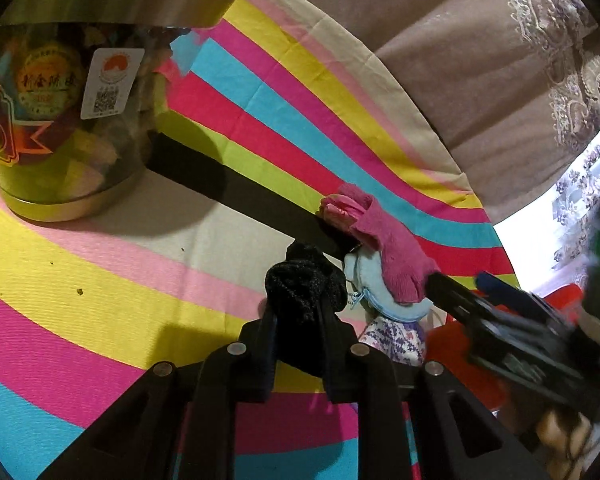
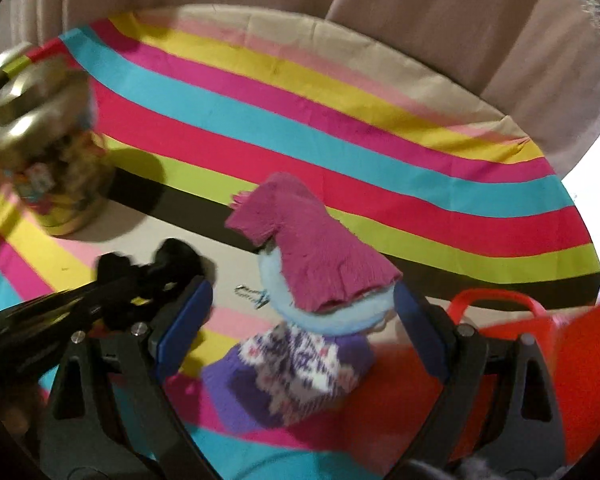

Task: Organize soft objects
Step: 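Grasp the pink knit glove with the right tool while the left tool holds the black glove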

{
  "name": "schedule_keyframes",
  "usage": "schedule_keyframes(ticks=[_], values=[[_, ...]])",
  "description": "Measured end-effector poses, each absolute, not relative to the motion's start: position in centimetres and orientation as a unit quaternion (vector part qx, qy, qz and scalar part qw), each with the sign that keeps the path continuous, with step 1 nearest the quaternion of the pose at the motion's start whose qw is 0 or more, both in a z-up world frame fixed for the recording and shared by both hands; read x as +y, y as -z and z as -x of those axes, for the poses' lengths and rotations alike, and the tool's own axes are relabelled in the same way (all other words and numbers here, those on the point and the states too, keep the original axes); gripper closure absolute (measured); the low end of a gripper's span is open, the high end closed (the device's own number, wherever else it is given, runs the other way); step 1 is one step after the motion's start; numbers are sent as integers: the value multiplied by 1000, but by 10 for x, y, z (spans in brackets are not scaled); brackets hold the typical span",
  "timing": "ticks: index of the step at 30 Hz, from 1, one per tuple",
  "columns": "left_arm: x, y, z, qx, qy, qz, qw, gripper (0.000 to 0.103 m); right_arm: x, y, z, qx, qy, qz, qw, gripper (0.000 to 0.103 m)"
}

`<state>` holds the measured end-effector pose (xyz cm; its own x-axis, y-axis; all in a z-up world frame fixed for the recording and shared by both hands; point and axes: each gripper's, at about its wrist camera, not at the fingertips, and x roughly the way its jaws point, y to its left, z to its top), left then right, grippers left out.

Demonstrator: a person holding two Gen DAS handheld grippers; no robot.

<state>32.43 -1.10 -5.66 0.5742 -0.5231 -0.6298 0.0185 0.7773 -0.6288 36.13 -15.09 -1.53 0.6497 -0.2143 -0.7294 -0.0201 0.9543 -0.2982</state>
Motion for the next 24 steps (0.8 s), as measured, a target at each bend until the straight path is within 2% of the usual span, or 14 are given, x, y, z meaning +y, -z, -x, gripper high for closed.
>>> schedule_keyframes(ticks=[8, 14, 16, 17, 18, 20, 23, 24], values=[[-5, 56, -322, 426, 160, 299, 839, 85, -164, 40, -404, 447, 69, 145, 880, 10], [-4, 54, -321, 422, 162, 302, 839, 85, -177, 45, -422, 463, 56, 105, 878, 10], [-3, 53, -321, 419, 161, 304, 840, 85, -180, 45, -423, 465, 36, 79, 881, 23], [-2, 53, -321, 418, 161, 305, 840, 85, -181, 45, -424, 468, 27, 66, 881, 42], [-1, 53, -320, 416, 160, 306, 841, 85, -182, 47, -425, 474, 17, 53, 879, 57], [0, 52, -320, 414, 158, 307, 842, 85, -180, 49, -422, 474, 18, 52, 879, 63], [2, 50, -318, 410, 156, 309, 844, 85, -177, 47, -416, 466, 9, 49, 883, 83], [3, 50, -318, 409, 156, 309, 844, 85, -178, 44, -412, 462, 2, 31, 886, 83]])
